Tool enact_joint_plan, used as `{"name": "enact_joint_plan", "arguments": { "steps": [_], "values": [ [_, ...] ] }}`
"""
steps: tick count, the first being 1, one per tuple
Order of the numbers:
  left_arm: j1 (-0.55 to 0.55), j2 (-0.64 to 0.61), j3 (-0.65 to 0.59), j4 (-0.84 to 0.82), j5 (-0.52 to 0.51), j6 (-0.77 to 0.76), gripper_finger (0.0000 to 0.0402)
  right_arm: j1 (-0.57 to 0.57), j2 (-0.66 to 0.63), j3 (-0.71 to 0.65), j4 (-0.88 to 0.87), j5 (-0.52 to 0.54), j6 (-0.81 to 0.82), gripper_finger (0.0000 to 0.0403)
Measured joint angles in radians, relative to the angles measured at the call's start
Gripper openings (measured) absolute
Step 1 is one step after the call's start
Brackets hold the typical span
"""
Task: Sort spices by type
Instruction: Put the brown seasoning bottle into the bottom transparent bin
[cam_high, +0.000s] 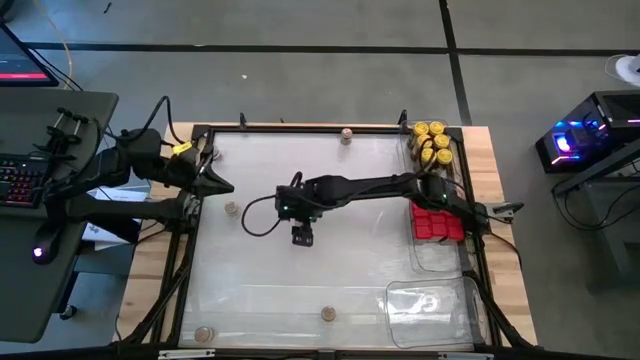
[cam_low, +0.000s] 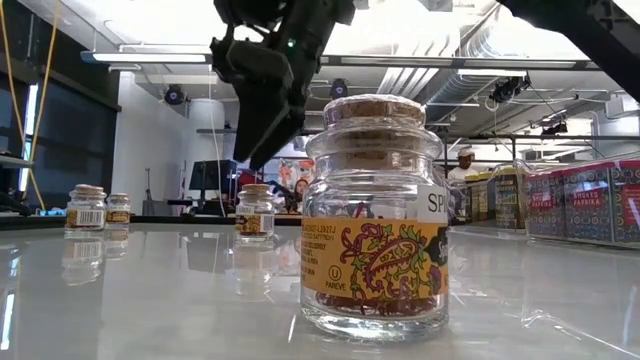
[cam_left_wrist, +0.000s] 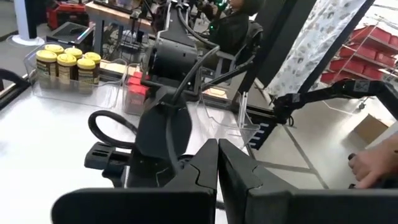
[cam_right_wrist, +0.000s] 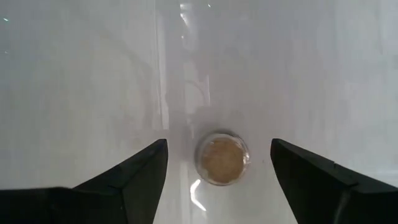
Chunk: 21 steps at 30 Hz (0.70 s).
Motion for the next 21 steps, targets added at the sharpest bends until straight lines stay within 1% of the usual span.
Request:
{"name": "enact_joint_plan", "arguments": {
  "steps": [12,19,21],
  "values": [
    [0.0,-0.001,0.0,-0.009,-0.001,0.027,0.0,-0.008,0.061,-0.001,0.002,-0.057,0.017,0.0282],
    [0.0,-0.001,-0.001,-0.018,-0.001,0.063,0.0,-0.009,0.079,-0.001,0.016,-0.059,0.007,0.0281],
    [0.0,-0.001,-0.001,-0.02,-0.001,0.068,0.0,-0.01,0.081,-0.001,0.002,-0.059,0.011,0.0276]
  ]
}}
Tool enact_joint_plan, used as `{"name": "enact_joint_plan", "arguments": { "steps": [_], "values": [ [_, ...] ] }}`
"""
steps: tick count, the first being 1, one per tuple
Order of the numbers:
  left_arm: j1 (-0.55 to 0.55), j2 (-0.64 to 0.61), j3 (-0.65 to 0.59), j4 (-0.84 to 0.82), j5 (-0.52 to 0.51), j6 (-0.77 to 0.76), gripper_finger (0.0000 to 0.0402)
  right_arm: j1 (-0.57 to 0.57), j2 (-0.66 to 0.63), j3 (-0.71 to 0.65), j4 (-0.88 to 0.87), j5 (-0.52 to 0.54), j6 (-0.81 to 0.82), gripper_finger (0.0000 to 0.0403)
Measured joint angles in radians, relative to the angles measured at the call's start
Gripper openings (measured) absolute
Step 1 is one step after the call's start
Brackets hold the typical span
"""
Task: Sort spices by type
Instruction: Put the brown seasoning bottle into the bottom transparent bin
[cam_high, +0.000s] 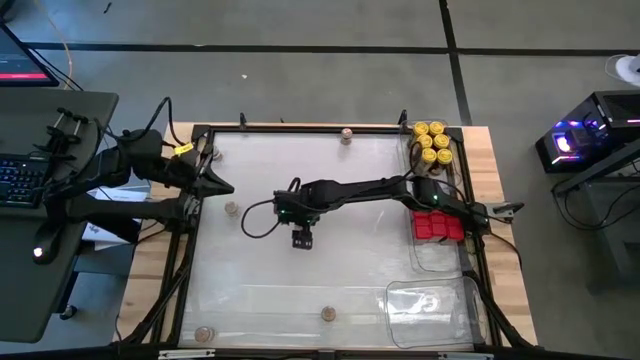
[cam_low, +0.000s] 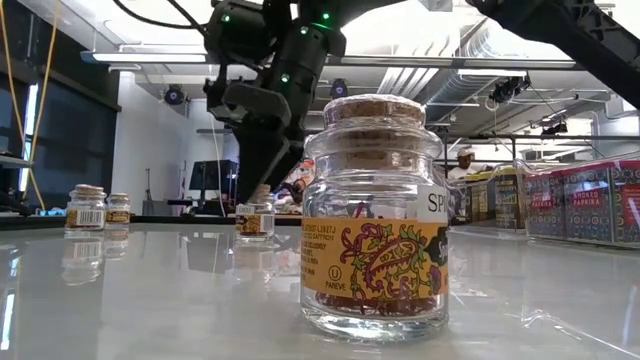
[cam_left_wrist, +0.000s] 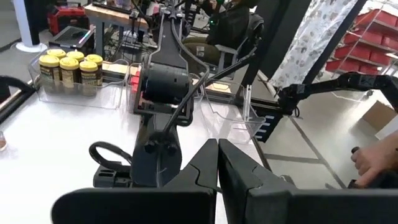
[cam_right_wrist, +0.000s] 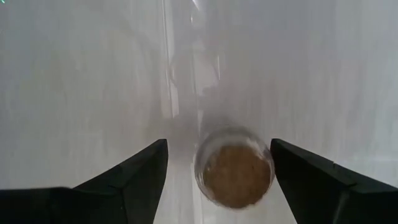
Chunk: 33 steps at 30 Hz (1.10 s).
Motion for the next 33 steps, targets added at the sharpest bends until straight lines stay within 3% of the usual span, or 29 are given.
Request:
{"name": "enact_joint_plan", "arguments": {
  "steps": [4,9,16,23,28,33],
  "values": [
    [0.0,0.0,0.0,-0.007,0.0,0.031,0.0,0.0,0.01,0.0,-0.019,0.001,0.019,0.0241],
    [0.0,0.0,0.0,-0.009,0.0,0.04,0.0,-0.003,0.009,-0.001,0.015,0.034,0.104,0.017],
    [0.0,0.0,0.0,-0.01,0.0,0.04,0.0,-0.016,-0.034,0.035,-0.015,0.027,0.108,0.0171],
    [0.0,0.0,0.0,-0.026,-0.003,0.074,0.0,-0.003,-0.151,0.108,-0.169,0.032,0.144,0.0171],
    [0.001,0.009,0.0,-0.021,-0.054,0.143,0.0,0.093,-0.22,0.111,-0.343,-0.017,0.271,0.0171],
    [0.001,0.049,0.0,0.023,-0.086,0.2,0.0,0.271,-0.241,0.11,-0.554,-0.04,0.447,0.0171]
  ]
}}
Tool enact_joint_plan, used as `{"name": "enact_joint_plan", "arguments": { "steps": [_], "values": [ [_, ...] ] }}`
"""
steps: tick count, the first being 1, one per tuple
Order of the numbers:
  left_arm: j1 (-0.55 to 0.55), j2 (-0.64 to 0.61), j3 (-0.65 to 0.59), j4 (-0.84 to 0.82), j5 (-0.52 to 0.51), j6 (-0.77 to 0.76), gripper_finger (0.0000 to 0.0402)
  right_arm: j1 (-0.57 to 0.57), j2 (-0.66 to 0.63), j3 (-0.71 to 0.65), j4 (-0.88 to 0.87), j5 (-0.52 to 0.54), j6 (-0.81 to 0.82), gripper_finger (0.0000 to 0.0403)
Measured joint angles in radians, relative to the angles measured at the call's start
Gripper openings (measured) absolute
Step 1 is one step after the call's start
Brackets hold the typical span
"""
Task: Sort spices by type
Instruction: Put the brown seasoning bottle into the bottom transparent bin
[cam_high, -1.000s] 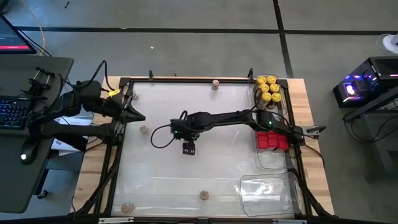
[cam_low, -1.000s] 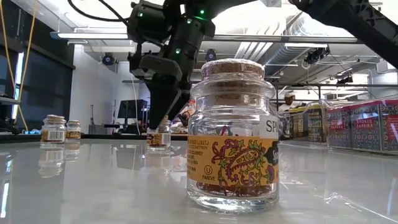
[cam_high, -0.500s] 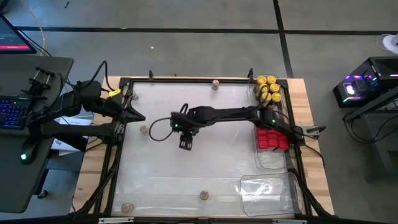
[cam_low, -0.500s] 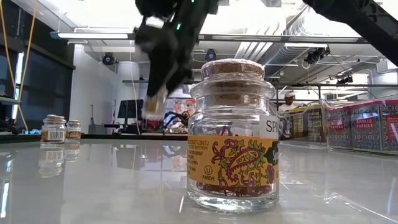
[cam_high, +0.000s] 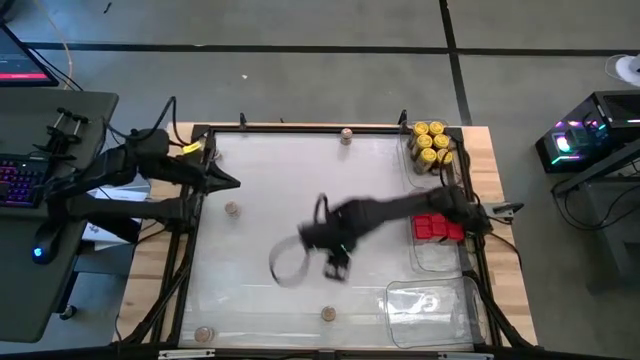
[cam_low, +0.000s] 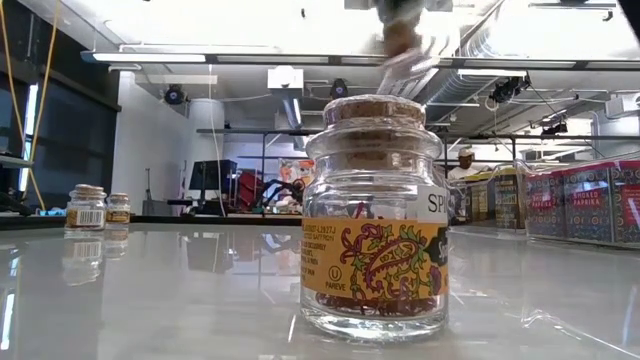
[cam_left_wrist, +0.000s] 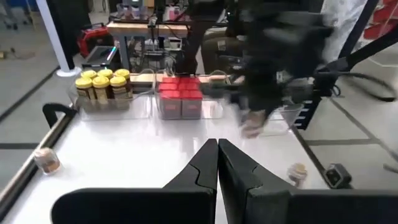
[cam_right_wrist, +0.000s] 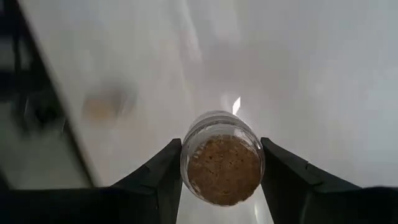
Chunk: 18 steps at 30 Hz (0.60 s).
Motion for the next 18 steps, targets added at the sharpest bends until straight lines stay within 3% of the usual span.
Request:
{"name": "enact_joint_plan", "arguments": {
  "steps": [4,8,13,18],
  "values": [
    [0.0,0.048,0.0,0.055,0.0,0.049,0.0,0.158,-0.039,-0.002,-0.038,-0.051,0.217,0.0171],
    [0.002,0.102,0.0,0.109,0.001,0.081,0.0,0.299,-0.127,-0.02,-0.043,-0.031,0.612,0.0171],
    [0.001,0.165,0.0,0.154,0.004,0.116,0.0,0.486,-0.194,-0.135,-0.042,0.043,1.148,0.0171],
    [0.001,0.212,0.0,0.192,0.004,0.132,0.0,0.593,-0.215,-0.293,-0.045,-0.01,1.458,0.0171]
  ]
}}
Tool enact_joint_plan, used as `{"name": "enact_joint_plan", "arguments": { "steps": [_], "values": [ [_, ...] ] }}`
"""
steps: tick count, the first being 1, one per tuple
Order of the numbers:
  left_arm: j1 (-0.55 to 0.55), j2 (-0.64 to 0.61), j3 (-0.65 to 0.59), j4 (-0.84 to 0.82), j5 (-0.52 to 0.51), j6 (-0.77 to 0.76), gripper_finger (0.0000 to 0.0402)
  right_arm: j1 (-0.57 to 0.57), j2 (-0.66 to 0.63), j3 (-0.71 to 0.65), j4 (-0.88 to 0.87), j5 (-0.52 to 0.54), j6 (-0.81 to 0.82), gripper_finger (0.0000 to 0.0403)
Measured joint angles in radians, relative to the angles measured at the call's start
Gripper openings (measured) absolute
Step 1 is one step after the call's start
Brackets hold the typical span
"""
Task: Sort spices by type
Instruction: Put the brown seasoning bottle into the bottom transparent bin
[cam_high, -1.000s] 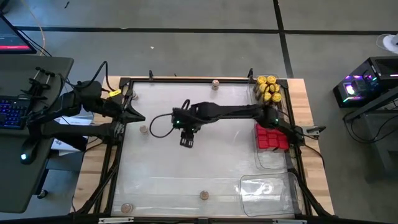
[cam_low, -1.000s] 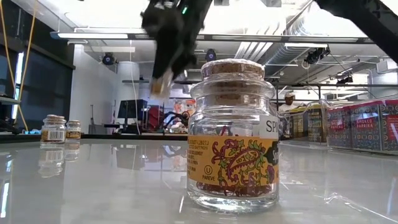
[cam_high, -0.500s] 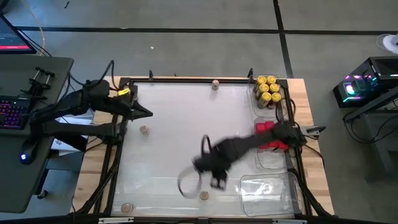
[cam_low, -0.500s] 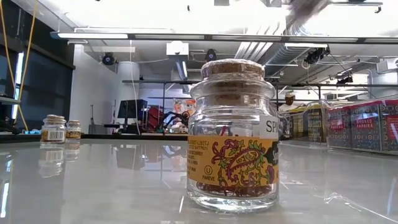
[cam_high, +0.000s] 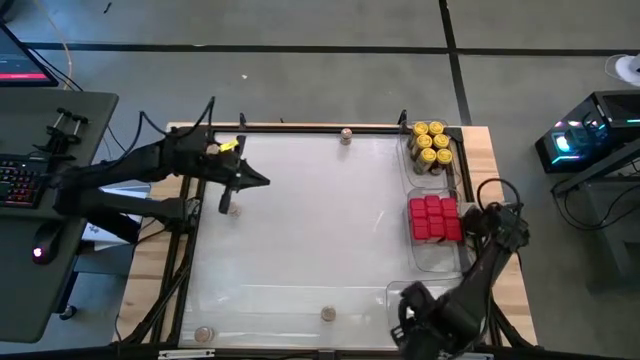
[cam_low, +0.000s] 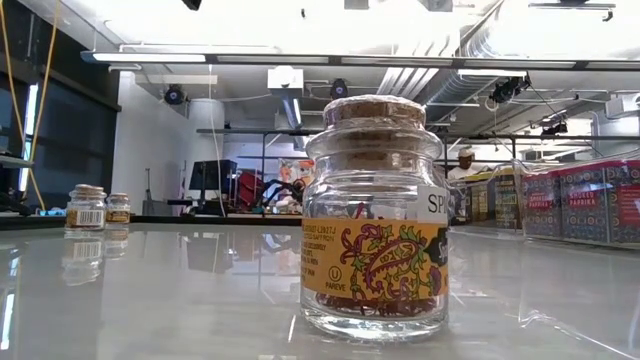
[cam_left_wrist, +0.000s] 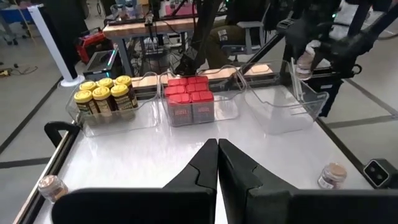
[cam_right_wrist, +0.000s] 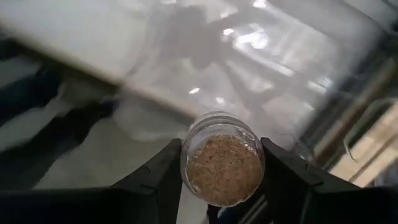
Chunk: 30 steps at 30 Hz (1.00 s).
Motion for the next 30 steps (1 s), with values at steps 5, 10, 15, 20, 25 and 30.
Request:
{"name": "enact_joint_plan", "arguments": {
  "steps": [5,10,15,20,25,30],
  "values": [
    [0.0,0.022,0.0,0.034,0.0,-0.004,0.0,0.03,-0.023,-0.122,0.014,0.161,0.194,0.0171],
    [0.0,0.026,0.0,0.049,0.0,-0.007,0.0,0.011,-0.028,-0.272,0.143,0.239,0.201,0.0171],
    [0.0,0.026,0.0,0.077,0.0,-0.008,0.0,-0.005,-0.056,-0.451,0.365,0.254,0.2,0.0171],
    [0.0,0.026,0.0,0.121,0.0,-0.018,0.0,-0.016,-0.095,-0.523,0.351,0.269,0.2,0.0171],
    [0.0,0.026,0.0,0.137,0.0,-0.043,0.0,-0.017,-0.123,-0.598,0.428,0.269,0.205,0.0171],
    [0.0,0.026,0.0,0.137,0.0,-0.043,0.0,-0.027,-0.124,-0.654,0.494,0.268,0.197,0.0177]
  ]
}}
